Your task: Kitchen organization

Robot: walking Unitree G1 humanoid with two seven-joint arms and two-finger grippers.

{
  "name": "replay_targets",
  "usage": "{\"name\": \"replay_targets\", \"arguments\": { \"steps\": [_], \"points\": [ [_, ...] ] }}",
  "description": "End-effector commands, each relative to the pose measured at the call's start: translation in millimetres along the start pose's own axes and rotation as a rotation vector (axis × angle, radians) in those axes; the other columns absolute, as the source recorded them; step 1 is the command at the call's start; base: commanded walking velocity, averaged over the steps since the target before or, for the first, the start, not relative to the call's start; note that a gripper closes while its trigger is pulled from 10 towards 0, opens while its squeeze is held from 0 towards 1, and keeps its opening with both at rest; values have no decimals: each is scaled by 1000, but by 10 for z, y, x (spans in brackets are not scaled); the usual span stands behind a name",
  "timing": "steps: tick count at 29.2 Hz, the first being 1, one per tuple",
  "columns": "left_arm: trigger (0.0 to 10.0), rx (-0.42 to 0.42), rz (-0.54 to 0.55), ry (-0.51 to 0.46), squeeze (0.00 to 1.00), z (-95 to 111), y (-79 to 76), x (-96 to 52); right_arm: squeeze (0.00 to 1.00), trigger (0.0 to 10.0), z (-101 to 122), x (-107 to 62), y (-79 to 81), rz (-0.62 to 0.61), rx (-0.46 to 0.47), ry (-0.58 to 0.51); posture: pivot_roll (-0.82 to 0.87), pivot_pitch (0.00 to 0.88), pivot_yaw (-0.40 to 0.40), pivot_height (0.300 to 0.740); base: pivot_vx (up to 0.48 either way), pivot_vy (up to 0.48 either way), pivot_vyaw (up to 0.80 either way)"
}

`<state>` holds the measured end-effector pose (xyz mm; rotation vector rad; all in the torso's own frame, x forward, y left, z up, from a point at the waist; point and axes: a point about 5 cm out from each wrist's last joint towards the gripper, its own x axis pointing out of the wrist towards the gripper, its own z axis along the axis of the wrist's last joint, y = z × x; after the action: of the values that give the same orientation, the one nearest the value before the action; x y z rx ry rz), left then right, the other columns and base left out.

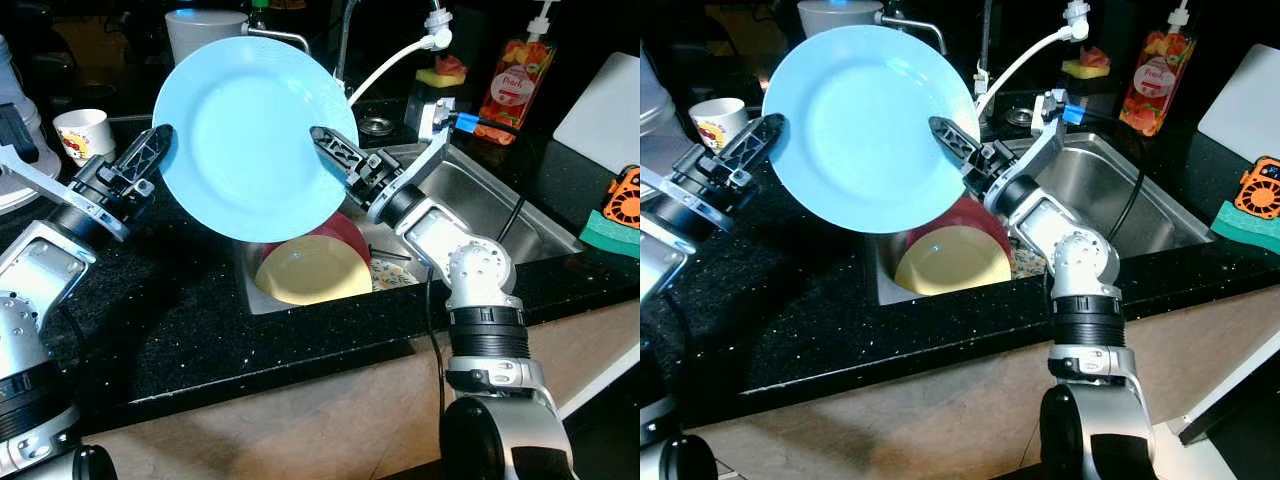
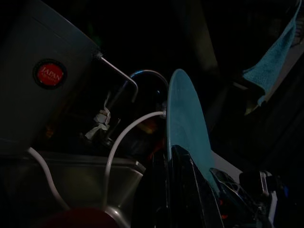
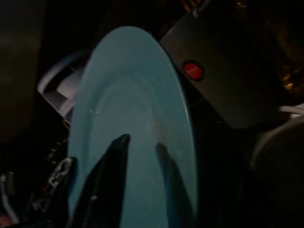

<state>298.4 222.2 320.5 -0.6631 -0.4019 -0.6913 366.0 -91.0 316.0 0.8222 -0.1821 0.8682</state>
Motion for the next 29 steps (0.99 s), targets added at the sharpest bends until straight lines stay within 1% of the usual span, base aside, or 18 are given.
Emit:
{"name": "replay_targets", "arguments": {
  "steps": [1, 6, 14, 15, 16, 17, 18, 24, 25, 26, 28, 29],
  "points": [
    [0, 9, -24, 24, 0, -16, -45, -5, 0, 0, 5, 30, 98, 54, 12, -3, 37, 108, 7, 740, 0, 0, 0],
    [0, 12, -16, 25, 0, -11, -33, -15, 0, 0, 23, 20, 118, 70, 28, -15, 35, 106, 8, 740, 0, 0, 0],
    [0, 22, -10, 41, 0, -30, -20, -18, 0, 0, 69, -3, 105, 77, 44, -42, 34, 95, 10, 740, 0, 0, 0],
    [0, 30, -1, 46, 67, -36, -10, -16, 0, 0, 85, -5, 94, 72, 48, -50, 34, 91, 10, 740, 0, 0, 0],
    [0, 30, -1, 46, 67, -36, -10, -16, 0, 0, 85, -5, 94, 72, 48, -50, 34, 91, 10, 740, 0, 0, 0],
    [1333, 30, 11, 49, 1000, -43, 3, -14, 0, 0, 101, -8, 83, 66, 52, -56, 34, 91, 10, 740, 0, 0, 0],
    [10000, 37, 31, 40, 1000, -38, 27, -10, 0, 0, 122, -15, 64, 57, 53, -64, 33, 86, 9, 740, 0, 0, 0],
    [10000, 45, 80, -9, 1000, 21, 90, -4, 0, 0, 178, -37, 7, 29, 47, -83, 34, 82, 7, 740, 0, 0, 0],
    [10000, 60, 105, -33, 1000, 61, 115, -3, 0, 0, 205, -49, -30, 7, 31, -91, 35, 79, 6, 740, 0, 0, 0],
    [10000, 92, 140, -50, 1000, 102, 143, 0, 0, 0, 235, -64, -70, -15, 7, -99, 35, 79, 6, 740, 0, 0, 0],
    [10000, 184, 244, -72, 1000, 169, 226, 0, 0, 0, 289, -95, -144, -67, -60, -112, 39, 74, 4, 740, 0, 0, 0],
    [10000, 211, 276, -75, 1000, 182, 251, -3, 0, 0, 303, -105, -162, -83, -86, -113, 39, 74, 4, 740, 0, 0, 0]
  ]
}}
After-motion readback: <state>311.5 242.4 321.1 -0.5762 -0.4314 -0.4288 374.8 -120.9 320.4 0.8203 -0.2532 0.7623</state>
